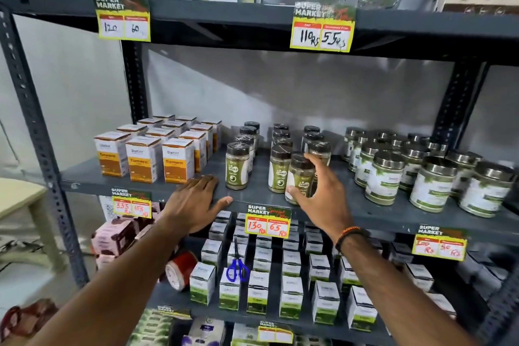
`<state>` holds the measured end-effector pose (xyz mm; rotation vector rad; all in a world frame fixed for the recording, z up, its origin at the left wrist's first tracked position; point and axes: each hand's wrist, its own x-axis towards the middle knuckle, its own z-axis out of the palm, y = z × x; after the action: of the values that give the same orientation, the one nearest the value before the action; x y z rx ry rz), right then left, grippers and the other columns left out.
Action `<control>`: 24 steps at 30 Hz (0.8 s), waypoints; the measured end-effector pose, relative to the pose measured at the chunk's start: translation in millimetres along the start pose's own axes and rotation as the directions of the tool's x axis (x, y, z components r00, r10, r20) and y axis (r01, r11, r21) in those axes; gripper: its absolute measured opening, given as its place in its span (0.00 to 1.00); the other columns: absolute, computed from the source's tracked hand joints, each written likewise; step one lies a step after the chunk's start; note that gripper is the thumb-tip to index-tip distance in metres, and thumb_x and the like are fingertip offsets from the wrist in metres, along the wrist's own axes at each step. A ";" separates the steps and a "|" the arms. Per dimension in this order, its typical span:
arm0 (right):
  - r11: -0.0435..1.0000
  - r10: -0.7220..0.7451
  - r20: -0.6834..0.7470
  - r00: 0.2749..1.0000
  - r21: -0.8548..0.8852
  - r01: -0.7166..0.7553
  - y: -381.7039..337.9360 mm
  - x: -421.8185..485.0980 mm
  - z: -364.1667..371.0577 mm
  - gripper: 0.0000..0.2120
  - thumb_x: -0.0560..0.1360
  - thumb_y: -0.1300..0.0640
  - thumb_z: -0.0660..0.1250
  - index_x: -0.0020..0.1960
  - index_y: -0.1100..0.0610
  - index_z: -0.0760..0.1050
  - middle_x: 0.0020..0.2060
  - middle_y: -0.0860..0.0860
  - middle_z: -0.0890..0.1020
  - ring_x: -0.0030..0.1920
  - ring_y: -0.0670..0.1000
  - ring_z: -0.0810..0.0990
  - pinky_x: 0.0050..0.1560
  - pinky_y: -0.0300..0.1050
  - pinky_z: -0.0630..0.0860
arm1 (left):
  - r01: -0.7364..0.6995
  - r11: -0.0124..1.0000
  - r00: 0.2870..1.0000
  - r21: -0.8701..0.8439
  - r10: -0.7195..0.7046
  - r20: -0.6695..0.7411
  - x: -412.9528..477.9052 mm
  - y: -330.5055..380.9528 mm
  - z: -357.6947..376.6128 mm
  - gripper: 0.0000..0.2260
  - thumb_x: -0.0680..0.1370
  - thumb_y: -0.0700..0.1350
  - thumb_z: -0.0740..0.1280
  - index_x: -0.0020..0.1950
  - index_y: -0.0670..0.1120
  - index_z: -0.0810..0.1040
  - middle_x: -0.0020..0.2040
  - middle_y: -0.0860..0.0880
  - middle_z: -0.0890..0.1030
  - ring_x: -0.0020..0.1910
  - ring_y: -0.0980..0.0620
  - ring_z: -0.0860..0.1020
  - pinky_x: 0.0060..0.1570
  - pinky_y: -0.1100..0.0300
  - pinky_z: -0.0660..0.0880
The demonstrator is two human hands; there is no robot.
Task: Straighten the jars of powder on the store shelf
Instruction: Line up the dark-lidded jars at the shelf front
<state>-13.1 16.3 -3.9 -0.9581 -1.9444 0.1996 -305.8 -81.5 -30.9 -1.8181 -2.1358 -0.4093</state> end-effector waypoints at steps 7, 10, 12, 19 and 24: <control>0.999 0.033 -0.062 0.998 0.003 -0.033 11.4 0.9 -8.2 0.39 0.71 0.48 0.78 0.77 0.44 0.65 0.69 0.49 0.78 0.66 0.49 0.77 0.67 0.54 0.76 | -0.005 1.000 0.999 0.022 0.006 -0.037 0.5 -0.7 6.6 0.39 0.79 0.73 0.45 0.75 0.45 0.70 0.74 0.44 0.74 0.71 0.44 0.73 0.69 0.45 0.71; 0.999 0.051 -0.080 0.995 0.011 -0.051 13.9 -1.0 -14.4 0.41 0.71 0.50 0.79 0.79 0.45 0.63 0.69 0.49 0.77 0.65 0.47 0.75 0.68 0.51 0.75 | -0.001 1.000 0.999 0.026 0.002 -0.047 0.2 -0.2 7.3 0.39 0.79 0.73 0.44 0.75 0.45 0.69 0.74 0.44 0.74 0.71 0.44 0.73 0.69 0.46 0.70; 0.996 0.084 -0.053 0.995 0.030 -0.083 13.5 -2.4 -18.4 0.47 0.70 0.49 0.80 0.81 0.46 0.58 0.68 0.43 0.74 0.62 0.43 0.73 0.67 0.45 0.74 | 0.000 1.000 0.999 0.030 0.002 -0.048 0.1 0.7 6.9 0.40 0.79 0.73 0.44 0.76 0.45 0.69 0.75 0.44 0.74 0.72 0.44 0.72 0.70 0.46 0.69; 0.957 0.272 0.061 0.960 -0.121 -0.263 24.7 -5.4 -15.1 0.31 0.65 0.40 0.82 0.60 0.54 0.76 0.51 0.49 0.86 0.44 0.46 0.83 0.46 0.40 0.81 | 0.011 0.999 0.998 0.032 -0.009 -0.055 -1.5 1.7 8.0 0.40 0.79 0.72 0.44 0.76 0.44 0.69 0.75 0.43 0.73 0.73 0.43 0.72 0.71 0.45 0.68; 0.928 0.335 0.057 0.940 -0.193 -0.319 37.3 11.8 -14.8 0.25 0.65 0.36 0.79 0.53 0.52 0.80 0.46 0.48 0.87 0.46 0.51 0.86 0.49 0.49 0.83 | 0.006 1.000 0.998 0.028 -0.004 -0.068 -2.9 3.2 7.2 0.39 0.80 0.71 0.46 0.75 0.43 0.70 0.74 0.42 0.74 0.73 0.43 0.72 0.72 0.46 0.67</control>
<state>15.8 46.5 -6.1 -1.4178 -1.8956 0.2631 -302.6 -80.7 -38.6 -1.7590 -2.0907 -0.4339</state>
